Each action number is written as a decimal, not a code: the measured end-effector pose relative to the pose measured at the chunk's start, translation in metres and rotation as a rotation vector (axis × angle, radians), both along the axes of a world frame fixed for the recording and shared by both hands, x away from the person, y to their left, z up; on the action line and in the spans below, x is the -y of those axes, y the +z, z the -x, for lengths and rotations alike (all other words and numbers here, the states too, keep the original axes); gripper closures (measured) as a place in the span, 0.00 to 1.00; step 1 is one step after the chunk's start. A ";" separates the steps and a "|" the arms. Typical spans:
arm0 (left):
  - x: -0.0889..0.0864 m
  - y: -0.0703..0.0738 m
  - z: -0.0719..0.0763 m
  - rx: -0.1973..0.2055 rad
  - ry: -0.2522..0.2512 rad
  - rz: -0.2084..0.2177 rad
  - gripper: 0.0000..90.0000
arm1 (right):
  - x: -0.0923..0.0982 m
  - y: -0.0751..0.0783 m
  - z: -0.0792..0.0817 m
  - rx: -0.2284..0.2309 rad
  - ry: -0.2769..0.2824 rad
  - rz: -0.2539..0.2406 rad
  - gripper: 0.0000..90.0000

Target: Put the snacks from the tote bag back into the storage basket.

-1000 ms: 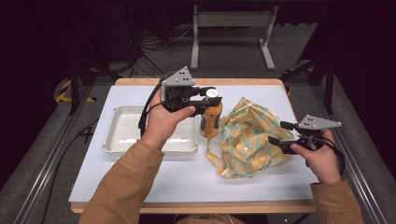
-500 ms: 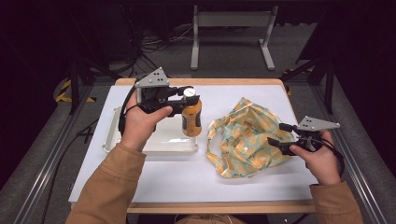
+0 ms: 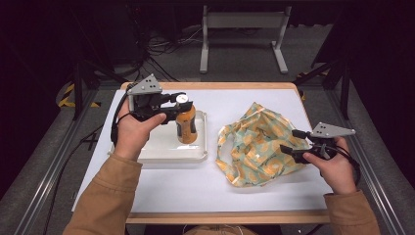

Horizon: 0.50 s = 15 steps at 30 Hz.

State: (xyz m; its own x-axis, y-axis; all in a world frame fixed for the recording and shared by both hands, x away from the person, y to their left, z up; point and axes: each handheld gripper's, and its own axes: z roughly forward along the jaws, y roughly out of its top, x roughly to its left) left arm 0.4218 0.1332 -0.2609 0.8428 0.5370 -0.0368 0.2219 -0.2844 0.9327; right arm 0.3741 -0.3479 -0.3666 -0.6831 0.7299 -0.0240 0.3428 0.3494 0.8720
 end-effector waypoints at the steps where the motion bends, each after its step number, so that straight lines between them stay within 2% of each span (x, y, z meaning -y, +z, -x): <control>1: -0.001 -0.002 -0.001 0.000 0.000 -0.004 0.65 | 0.000 0.000 0.000 0.000 0.002 0.001 0.26; 3: -0.002 -0.005 -0.003 -0.001 -0.006 -0.016 0.65 | 0.000 0.000 0.000 -0.001 0.003 0.003 0.26; 9: -0.010 -0.020 -0.009 -0.016 -0.033 0.002 0.65 | 0.001 0.000 0.000 -0.002 0.003 0.002 0.26; 15: -0.012 -0.036 -0.016 -0.031 -0.089 -0.026 0.65 | 0.000 -0.001 0.000 -0.011 0.008 -0.003 0.26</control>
